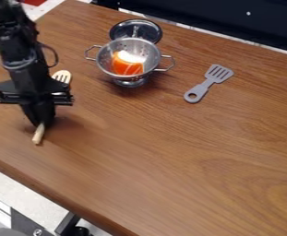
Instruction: Move the wooden spatula in the center of table
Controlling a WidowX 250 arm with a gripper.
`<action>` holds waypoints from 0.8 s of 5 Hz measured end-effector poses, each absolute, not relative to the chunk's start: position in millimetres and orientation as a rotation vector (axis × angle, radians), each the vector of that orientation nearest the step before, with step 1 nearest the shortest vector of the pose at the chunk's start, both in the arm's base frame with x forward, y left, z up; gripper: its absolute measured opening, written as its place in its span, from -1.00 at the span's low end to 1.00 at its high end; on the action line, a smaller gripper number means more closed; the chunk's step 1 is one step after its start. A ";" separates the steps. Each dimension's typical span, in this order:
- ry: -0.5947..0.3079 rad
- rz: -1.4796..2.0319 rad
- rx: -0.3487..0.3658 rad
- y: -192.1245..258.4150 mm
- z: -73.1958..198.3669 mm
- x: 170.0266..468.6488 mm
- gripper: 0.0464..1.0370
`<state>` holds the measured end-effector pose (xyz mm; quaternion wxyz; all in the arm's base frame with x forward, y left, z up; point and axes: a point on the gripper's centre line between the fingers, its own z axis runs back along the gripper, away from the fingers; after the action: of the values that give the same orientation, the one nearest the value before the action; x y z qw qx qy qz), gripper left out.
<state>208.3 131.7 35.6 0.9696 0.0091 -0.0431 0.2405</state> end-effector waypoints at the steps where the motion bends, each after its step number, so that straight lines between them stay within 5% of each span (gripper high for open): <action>1: -0.065 0.561 0.011 125.9 39.9 205.6 -0.94; 4: -0.117 0.536 0.008 87.8 59.4 200.5 -0.94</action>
<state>200.5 87.8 59.4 0.9626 0.0037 -0.0576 0.2646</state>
